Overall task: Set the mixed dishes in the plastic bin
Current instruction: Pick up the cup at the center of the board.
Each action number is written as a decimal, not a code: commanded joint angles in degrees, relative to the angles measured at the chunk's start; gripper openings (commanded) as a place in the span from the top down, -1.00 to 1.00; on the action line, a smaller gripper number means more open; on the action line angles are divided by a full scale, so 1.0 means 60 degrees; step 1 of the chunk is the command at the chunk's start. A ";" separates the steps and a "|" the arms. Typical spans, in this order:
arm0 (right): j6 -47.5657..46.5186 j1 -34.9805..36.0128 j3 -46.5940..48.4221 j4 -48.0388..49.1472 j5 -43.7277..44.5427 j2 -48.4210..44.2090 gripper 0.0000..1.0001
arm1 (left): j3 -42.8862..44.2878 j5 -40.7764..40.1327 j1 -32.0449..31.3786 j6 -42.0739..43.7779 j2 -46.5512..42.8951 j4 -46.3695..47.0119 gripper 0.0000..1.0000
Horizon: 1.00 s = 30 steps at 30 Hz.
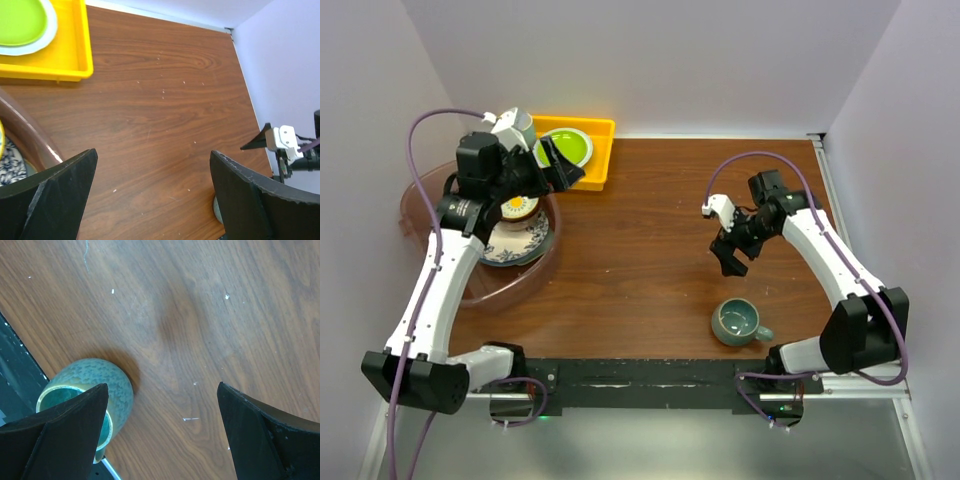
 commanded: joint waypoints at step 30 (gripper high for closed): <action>-0.3598 -0.1064 -0.1277 -0.2389 -0.0754 0.0065 -0.52 | -0.0627 -0.0372 -0.2459 -0.0548 0.0702 0.1440 -1.00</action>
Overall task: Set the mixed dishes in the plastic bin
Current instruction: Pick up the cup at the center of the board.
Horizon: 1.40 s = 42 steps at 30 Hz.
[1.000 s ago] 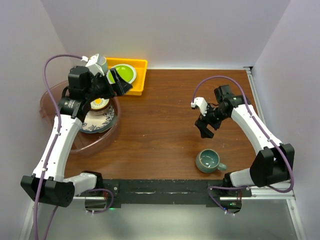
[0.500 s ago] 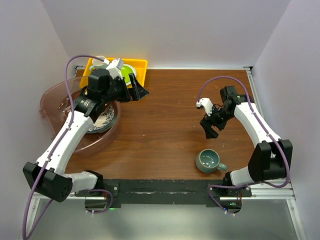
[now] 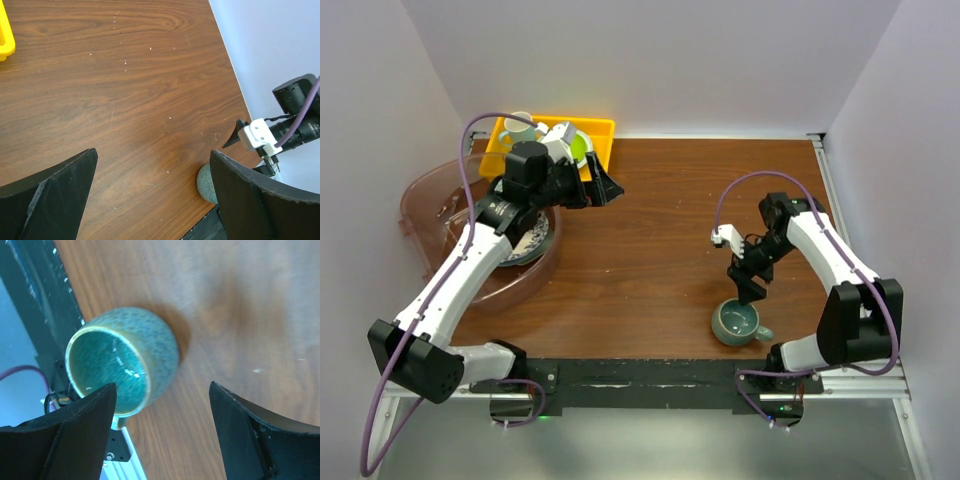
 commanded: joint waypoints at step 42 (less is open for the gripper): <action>0.7213 0.1102 0.2074 0.4166 0.0100 0.0498 1.00 | -0.1300 0.0706 -0.0138 -0.1121 -0.0165 0.1968 -0.99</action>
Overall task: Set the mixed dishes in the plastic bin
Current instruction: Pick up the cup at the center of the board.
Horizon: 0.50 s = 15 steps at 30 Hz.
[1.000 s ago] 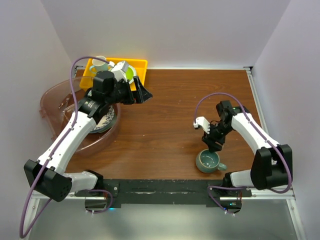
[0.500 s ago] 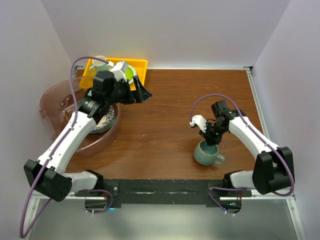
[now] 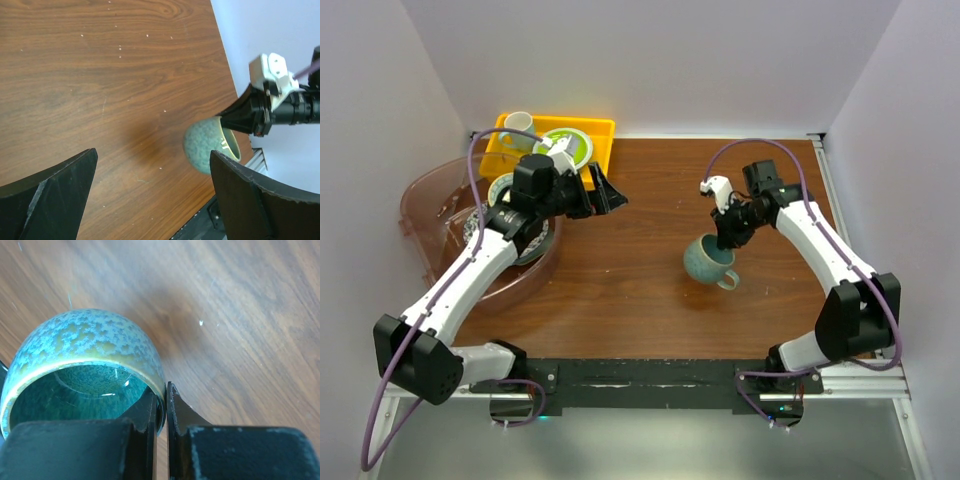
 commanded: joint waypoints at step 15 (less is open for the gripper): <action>0.7297 -0.0052 0.1378 0.2216 0.1543 0.0248 1.00 | 0.1920 -0.2849 -0.2984 -0.0621 0.1660 -0.0100 -0.96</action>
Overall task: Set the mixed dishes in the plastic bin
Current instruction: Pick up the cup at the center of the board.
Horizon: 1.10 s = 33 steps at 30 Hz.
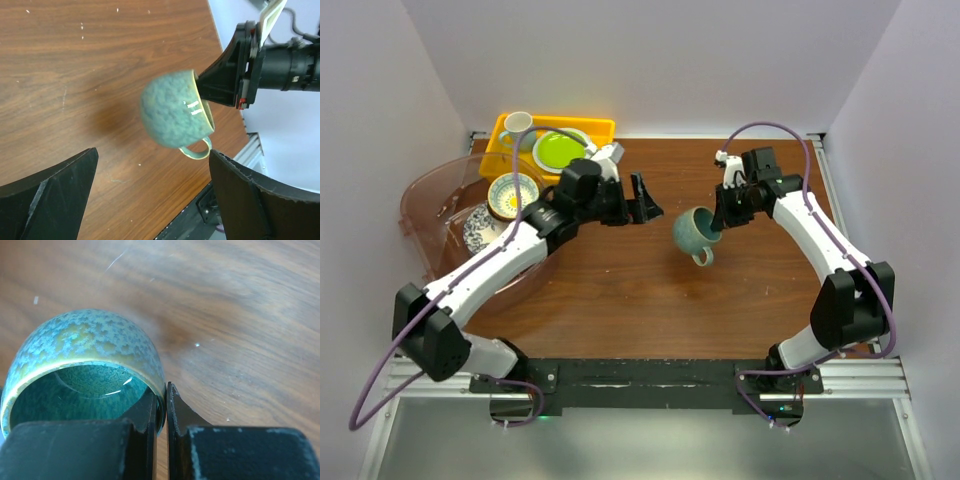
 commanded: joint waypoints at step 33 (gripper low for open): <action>0.4623 0.0017 0.0950 0.0380 0.0374 0.0339 1.00 | 0.8104 -0.9371 -0.5259 0.2200 0.6800 -0.6032 -0.46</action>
